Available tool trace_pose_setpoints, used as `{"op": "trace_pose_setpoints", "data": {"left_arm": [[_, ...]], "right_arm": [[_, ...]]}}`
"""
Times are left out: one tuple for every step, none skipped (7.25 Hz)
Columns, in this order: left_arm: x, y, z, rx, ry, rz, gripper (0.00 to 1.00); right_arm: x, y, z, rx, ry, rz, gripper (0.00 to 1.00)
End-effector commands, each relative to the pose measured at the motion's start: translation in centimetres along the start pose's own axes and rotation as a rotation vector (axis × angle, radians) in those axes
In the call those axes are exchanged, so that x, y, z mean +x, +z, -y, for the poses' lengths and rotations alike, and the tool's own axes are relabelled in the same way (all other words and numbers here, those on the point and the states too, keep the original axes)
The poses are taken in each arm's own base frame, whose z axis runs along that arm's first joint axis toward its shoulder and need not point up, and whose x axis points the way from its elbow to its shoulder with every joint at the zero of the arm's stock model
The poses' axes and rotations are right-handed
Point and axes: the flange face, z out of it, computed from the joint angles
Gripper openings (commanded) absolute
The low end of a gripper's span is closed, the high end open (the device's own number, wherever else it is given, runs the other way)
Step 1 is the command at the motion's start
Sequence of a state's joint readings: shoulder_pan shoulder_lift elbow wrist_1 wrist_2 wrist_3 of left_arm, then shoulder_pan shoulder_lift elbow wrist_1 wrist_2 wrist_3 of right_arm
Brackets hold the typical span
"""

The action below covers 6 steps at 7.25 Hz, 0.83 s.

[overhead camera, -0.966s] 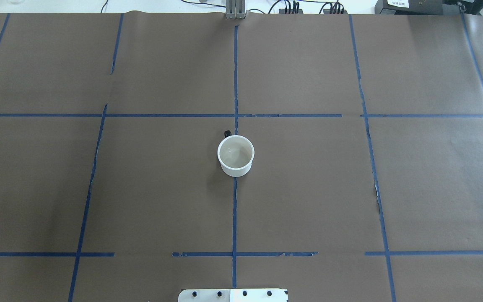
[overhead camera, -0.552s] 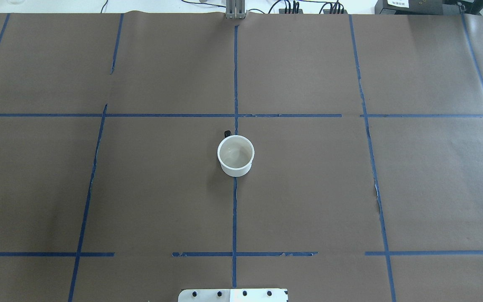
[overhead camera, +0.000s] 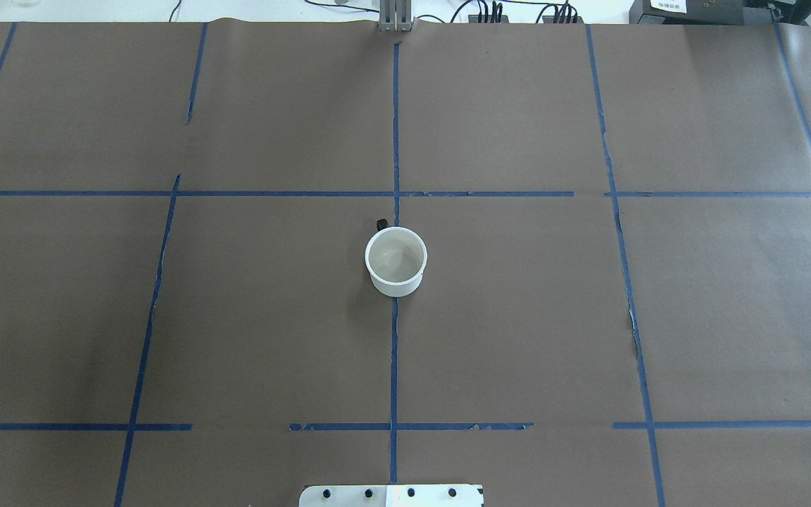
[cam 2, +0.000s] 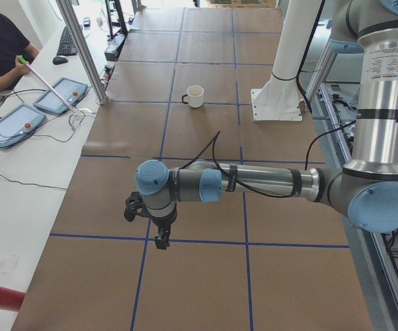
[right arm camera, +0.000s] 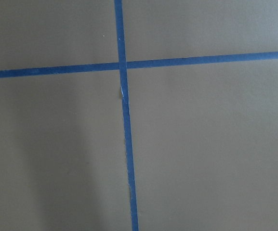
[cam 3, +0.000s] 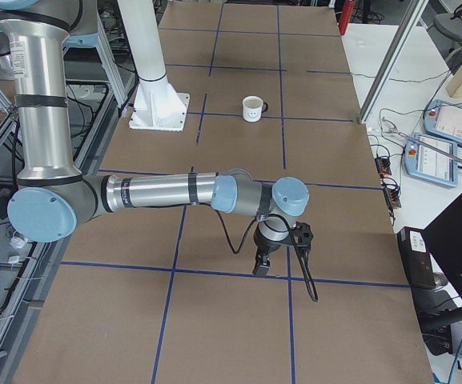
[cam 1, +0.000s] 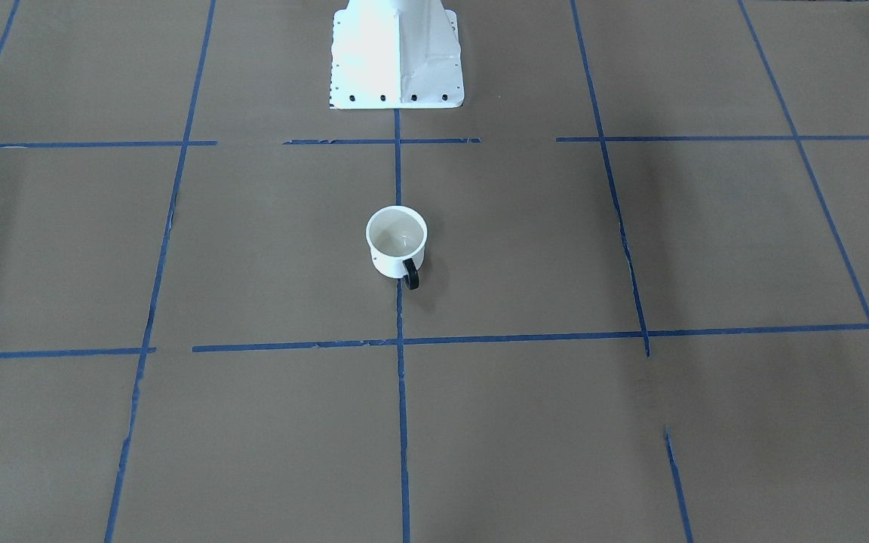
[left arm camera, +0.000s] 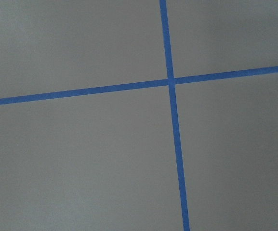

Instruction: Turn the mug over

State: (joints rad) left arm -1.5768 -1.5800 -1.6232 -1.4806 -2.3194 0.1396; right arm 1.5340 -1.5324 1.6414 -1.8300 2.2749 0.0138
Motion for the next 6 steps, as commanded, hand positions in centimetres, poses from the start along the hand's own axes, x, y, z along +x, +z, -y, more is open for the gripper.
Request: {"op": "trace_pose_setpoints", "data": {"left_arm": [[-0.07,-0.27,0.04,0.006,-0.001,0.001,1.0],[-0.14,-0.43,0.08,0.009,-0.002,0.001,1.0],[-0.1,-0.49,0.16,0.01,-0.001,0.001,1.0],[-0.07,-0.54,0.24,0.011,0.0,0.003,1.0],[-0.03,-0.6,0.38,0.012,0.001,0.003,1.0],[0.01,-0.66,0.39,0.014,0.002,0.003,1.0]], "right_arm": [[0.0,0.0,0.0,0.0,0.0,0.0,1.0],[0.0,0.0,0.0,0.0,0.0,0.0,1.0],[0.0,0.0,0.0,0.0,0.0,0.0,1.0],[-0.06,-0.06,0.06,0.001,-0.002,0.0,1.0],[0.0,0.0,0.0,0.0,0.0,0.0,1.0],[0.0,0.0,0.0,0.0,0.0,0.0,1.0]]}}
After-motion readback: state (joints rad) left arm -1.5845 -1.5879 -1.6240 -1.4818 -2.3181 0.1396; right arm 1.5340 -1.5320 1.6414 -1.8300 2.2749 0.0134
